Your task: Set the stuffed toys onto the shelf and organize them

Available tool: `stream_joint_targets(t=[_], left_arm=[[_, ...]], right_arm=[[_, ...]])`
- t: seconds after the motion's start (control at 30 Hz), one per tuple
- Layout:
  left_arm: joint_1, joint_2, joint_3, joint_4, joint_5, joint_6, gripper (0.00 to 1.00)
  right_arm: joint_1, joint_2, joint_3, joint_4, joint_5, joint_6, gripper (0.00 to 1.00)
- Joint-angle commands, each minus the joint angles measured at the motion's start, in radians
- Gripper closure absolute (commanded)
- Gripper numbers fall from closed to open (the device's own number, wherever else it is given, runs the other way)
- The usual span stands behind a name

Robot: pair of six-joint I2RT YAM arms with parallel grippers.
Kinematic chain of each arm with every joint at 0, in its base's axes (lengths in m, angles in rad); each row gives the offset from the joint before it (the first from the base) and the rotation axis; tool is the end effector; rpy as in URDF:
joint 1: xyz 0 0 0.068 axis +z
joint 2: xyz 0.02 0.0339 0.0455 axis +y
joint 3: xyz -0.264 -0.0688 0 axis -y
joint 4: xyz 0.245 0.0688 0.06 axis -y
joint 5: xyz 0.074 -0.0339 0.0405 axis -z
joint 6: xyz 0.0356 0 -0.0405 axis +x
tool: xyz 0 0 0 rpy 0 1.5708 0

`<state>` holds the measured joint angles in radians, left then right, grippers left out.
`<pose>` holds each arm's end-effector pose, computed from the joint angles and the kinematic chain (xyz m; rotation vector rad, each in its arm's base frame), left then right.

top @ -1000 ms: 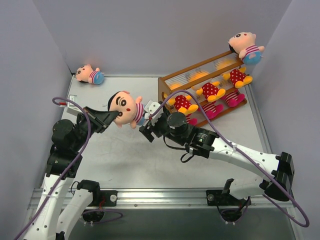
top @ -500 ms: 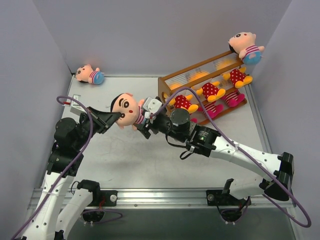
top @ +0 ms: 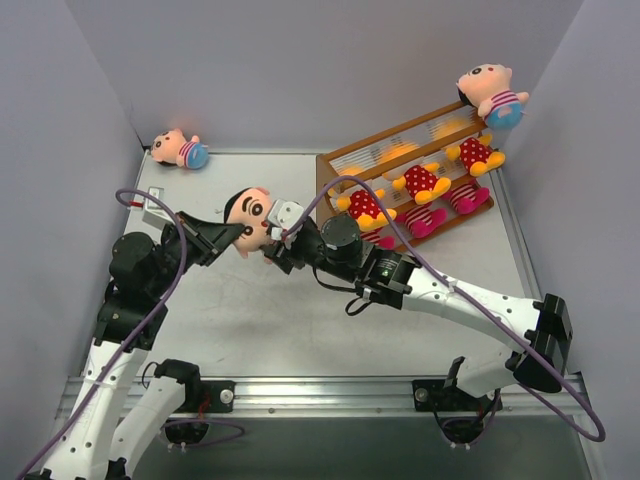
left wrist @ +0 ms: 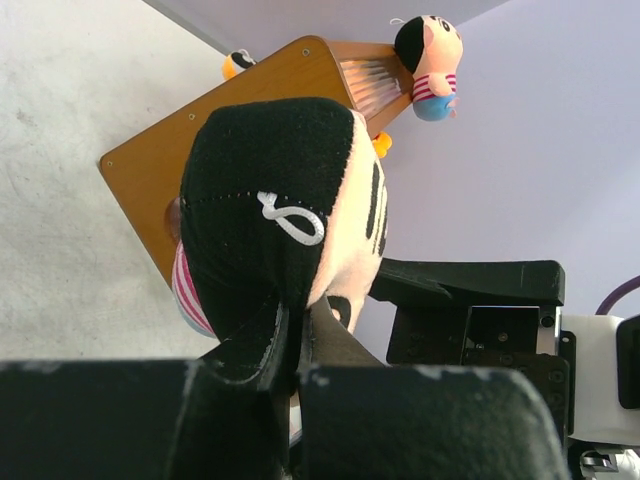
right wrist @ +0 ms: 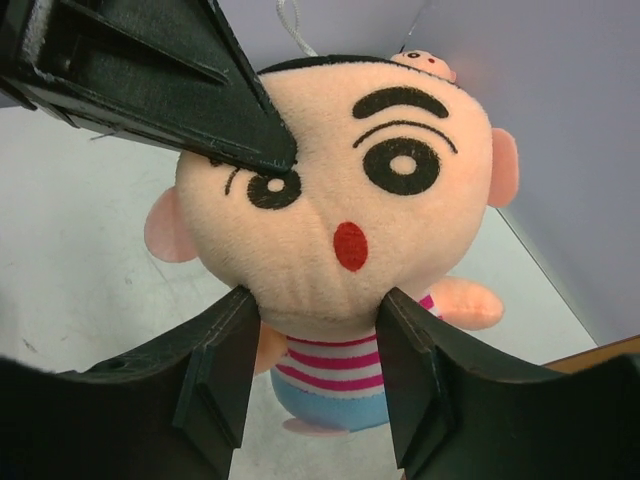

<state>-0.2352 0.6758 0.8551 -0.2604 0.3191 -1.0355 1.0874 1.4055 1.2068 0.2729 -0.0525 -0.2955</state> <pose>0.1451 -0.0462 0.3726 -0.4500 1.7415 -1.2040 0.1554 0.3000 0.3925 -1.0113 1.1537 0.6742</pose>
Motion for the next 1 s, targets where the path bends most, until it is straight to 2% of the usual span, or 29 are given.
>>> stream_joint_targets(t=[0.0, 0.03, 0.07, 0.17, 0.2, 0.27, 0.37, 0.4, 0.5, 0.53, 0.67, 0.8, 0.97], left_arm=[[-0.012, 0.002, 0.05, 0.039, 0.025, -0.006, 0.98], [-0.013, 0.002, 0.048, 0.038, 0.023, -0.003, 0.98], [-0.016, 0.001, 0.045, 0.036, 0.021, -0.001, 0.98], [-0.015, 0.002, 0.045, 0.032, 0.018, 0.011, 0.98], [-0.015, 0.002, 0.05, 0.03, 0.018, 0.015, 0.98], [-0.015, 0.005, 0.059, 0.024, 0.017, 0.031, 0.96], [-0.015, 0.016, 0.094, 0.006, 0.012, 0.064, 0.72], [-0.015, 0.022, 0.111, -0.002, 0.009, 0.077, 0.6], [-0.015, 0.044, 0.192, -0.045, -0.015, 0.143, 0.4], [-0.016, 0.057, 0.24, -0.066, -0.023, 0.178, 0.3], [-0.015, 0.082, 0.341, -0.112, -0.072, 0.265, 0.17], [-0.013, 0.085, 0.397, -0.149, -0.153, 0.342, 0.14], [-0.015, 0.067, 0.394, -0.204, -0.224, 0.459, 0.13]], right_arm=[[0.005, 0.0, 0.045, 0.038, 0.003, -0.016, 0.54], [0.005, -0.003, 0.045, 0.037, 0.003, -0.019, 0.59], [0.005, -0.005, 0.051, 0.035, 0.003, -0.022, 0.71], [0.005, -0.013, 0.063, 0.017, 0.003, -0.033, 0.85], [0.005, -0.016, 0.069, 0.011, 0.003, -0.04, 0.94], [0.005, -0.023, 0.077, -0.017, 0.005, -0.047, 1.0], [0.005, -0.04, 0.1, -0.066, 0.016, -0.059, 1.0], [0.005, -0.051, 0.106, -0.08, 0.022, -0.063, 1.0], [0.003, -0.072, 0.148, -0.156, 0.049, -0.079, 1.0], [-0.001, -0.076, 0.186, -0.208, 0.08, -0.082, 1.0], [-0.015, -0.086, 0.289, -0.363, 0.137, -0.094, 1.0], [-0.07, -0.097, 0.387, -0.521, 0.155, -0.093, 1.0], [-0.174, -0.096, 0.499, -0.652, 0.209, -0.108, 1.0]])
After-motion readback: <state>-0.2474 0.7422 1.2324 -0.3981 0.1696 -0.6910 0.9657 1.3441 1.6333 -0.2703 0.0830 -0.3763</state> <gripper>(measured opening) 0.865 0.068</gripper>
